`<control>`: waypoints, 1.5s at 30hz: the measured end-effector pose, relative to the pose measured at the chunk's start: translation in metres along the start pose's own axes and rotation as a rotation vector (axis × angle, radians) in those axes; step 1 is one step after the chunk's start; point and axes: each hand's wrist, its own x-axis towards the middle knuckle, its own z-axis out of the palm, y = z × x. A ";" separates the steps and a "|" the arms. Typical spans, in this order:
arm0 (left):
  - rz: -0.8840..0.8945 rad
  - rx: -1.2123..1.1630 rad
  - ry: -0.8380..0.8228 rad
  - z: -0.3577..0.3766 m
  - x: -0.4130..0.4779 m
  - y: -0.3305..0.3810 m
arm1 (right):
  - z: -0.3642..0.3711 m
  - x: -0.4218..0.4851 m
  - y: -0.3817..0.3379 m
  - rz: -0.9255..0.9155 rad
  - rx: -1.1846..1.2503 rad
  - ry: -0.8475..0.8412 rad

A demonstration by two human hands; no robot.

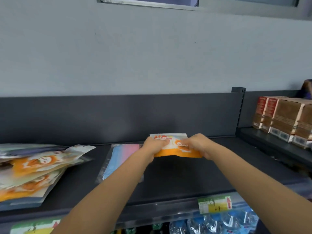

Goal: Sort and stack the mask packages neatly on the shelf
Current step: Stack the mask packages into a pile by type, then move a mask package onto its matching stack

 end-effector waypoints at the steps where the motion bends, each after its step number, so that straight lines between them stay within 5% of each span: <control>1: 0.000 0.110 0.004 0.002 0.003 -0.002 | 0.003 0.003 0.004 -0.002 -0.076 0.010; 8: 0.063 0.870 0.018 0.000 0.000 0.002 | 0.020 0.015 0.018 -0.029 -0.444 0.013; 11: 0.151 0.870 0.020 -0.022 -0.008 0.018 | 0.028 0.013 0.001 -0.122 -0.572 0.098; 20: 0.081 0.937 0.367 -0.186 -0.038 0.042 | 0.136 -0.020 -0.094 -0.563 -0.205 0.017; 24: -0.041 0.890 0.470 -0.279 -0.051 0.029 | 0.200 -0.051 -0.141 -0.451 0.154 -0.256; 30: -0.248 0.924 0.480 -0.390 -0.055 0.005 | 0.279 -0.077 -0.203 -0.228 0.237 -0.537; 36: -0.319 0.854 0.290 -0.445 -0.041 -0.014 | 0.338 -0.072 -0.238 -0.130 0.021 -0.450; 45: -0.170 0.768 0.145 -0.474 -0.009 -0.037 | 0.387 -0.063 -0.241 -0.071 0.059 -0.396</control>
